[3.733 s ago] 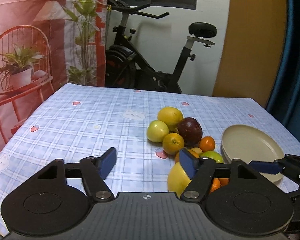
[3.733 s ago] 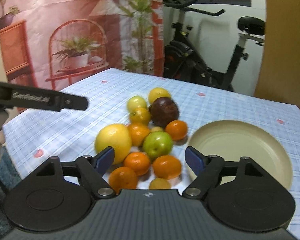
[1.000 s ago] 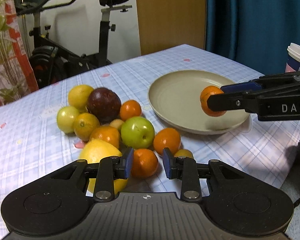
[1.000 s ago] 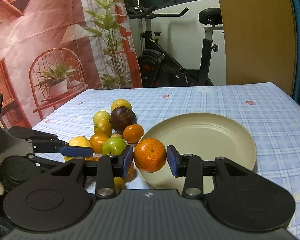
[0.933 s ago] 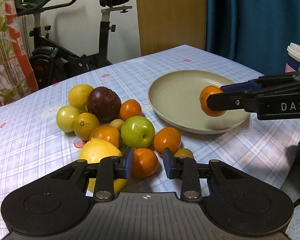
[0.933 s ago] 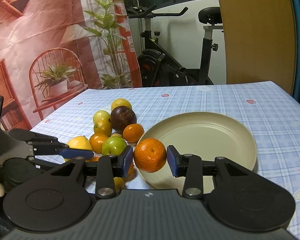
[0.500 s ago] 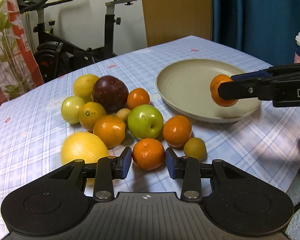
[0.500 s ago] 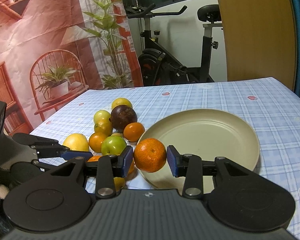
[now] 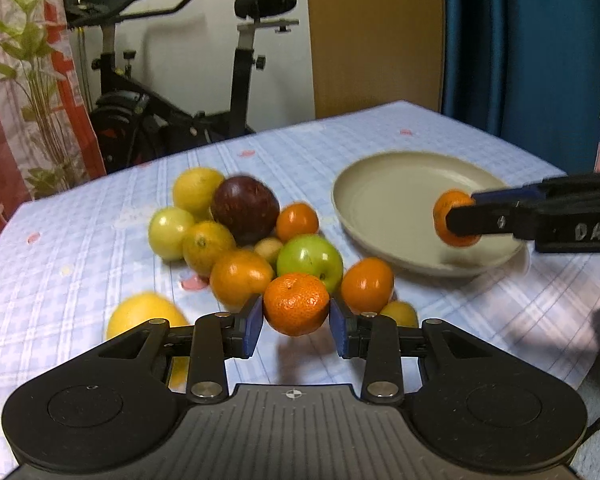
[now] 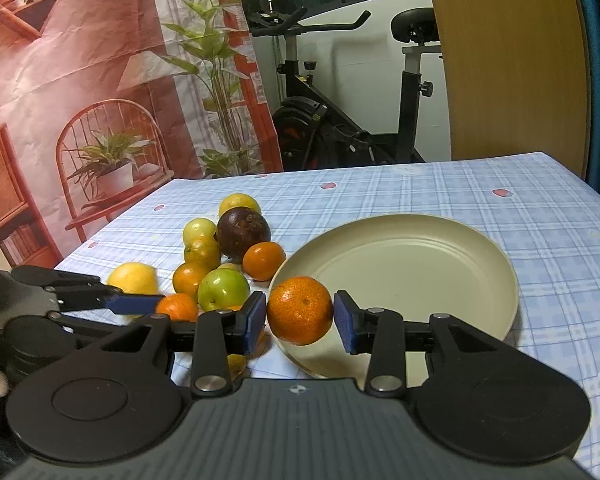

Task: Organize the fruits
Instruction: 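Grasp the orange with the right gripper and lift it toward the plate, then lower the orange onto the plate and open the right gripper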

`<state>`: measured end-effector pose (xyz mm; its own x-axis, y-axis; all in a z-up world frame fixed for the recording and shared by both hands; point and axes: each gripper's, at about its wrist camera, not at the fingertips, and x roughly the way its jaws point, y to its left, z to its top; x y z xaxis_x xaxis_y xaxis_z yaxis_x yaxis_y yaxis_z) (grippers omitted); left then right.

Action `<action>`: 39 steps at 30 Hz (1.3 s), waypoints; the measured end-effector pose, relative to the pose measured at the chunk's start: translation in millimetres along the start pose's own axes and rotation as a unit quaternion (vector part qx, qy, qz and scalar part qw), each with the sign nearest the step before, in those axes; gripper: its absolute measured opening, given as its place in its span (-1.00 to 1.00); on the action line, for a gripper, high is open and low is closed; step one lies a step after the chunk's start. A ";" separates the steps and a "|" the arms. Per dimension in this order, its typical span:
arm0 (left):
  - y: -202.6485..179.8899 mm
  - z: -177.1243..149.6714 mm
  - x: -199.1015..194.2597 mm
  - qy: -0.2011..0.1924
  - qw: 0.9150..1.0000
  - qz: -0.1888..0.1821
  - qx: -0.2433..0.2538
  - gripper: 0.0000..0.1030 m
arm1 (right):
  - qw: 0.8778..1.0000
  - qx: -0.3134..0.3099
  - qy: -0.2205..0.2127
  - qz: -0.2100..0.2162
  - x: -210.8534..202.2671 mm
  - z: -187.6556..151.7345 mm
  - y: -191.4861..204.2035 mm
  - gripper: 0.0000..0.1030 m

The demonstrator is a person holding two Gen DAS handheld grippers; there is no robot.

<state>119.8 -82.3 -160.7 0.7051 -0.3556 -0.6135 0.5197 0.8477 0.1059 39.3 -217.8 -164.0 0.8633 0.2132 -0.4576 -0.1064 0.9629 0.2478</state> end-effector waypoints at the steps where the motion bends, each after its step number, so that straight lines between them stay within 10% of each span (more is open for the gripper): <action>1: -0.4 2.9 -1.0 -0.006 1.000 0.000 0.001 -0.26 | 1.000 0.001 -0.001 -0.004 0.4 0.0 -0.6 -0.22; 17: -17.4 75.9 73.2 -0.001 0.999 -0.043 -0.005 -0.26 | 0.997 -0.077 0.010 -0.024 40.0 -9.2 14.7 -0.23; 39: -8.4 78.2 99.3 0.037 0.994 -0.087 -0.053 -0.12 | 0.998 -0.064 0.004 -0.023 44.0 -13.2 8.3 -0.19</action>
<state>223.2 -155.5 -161.3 0.5687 -0.4743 -0.6720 0.5746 0.8137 -0.0881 69.9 -198.3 -193.3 0.8651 0.1695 -0.4721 -0.1302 0.9848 0.1149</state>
